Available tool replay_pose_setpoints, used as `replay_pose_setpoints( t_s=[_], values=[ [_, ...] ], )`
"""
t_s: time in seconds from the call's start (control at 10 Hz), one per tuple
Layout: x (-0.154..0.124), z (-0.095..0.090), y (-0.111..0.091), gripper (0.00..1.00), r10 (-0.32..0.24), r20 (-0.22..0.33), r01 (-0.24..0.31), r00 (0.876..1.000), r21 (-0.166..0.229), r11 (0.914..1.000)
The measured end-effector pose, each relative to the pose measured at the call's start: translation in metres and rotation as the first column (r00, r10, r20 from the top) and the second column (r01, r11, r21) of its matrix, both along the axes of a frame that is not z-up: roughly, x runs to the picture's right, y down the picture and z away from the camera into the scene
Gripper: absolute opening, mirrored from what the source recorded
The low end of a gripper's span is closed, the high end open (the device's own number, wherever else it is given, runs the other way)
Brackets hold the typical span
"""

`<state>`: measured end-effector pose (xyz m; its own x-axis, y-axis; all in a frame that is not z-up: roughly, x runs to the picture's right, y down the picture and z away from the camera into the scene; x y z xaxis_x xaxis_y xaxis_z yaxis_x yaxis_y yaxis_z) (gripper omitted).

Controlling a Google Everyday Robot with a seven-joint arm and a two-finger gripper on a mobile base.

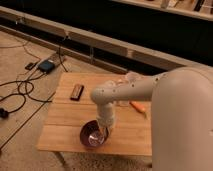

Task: Drag the ceramic bowl in a circle

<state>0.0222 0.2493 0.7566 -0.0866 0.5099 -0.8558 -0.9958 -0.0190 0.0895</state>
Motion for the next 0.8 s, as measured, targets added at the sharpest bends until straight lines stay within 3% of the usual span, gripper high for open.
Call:
replay_pose_setpoints(
  t_s=[0.3,0.4,0.7,0.8],
  values=[
    [0.037,0.007,-0.014,0.00,0.086,-0.092,-0.083,0.992,0.032,0.9960],
    [0.056,0.011,-0.029,0.00,0.133,-0.132,-0.125,0.982,0.067,0.9898],
    [0.073,0.025,-0.069,0.00,0.203,-0.168,-0.182,0.965,0.134,0.9741],
    [0.069,0.030,-0.078,0.00,0.208,-0.164,-0.186,0.964,0.143,0.9721]
  ],
)
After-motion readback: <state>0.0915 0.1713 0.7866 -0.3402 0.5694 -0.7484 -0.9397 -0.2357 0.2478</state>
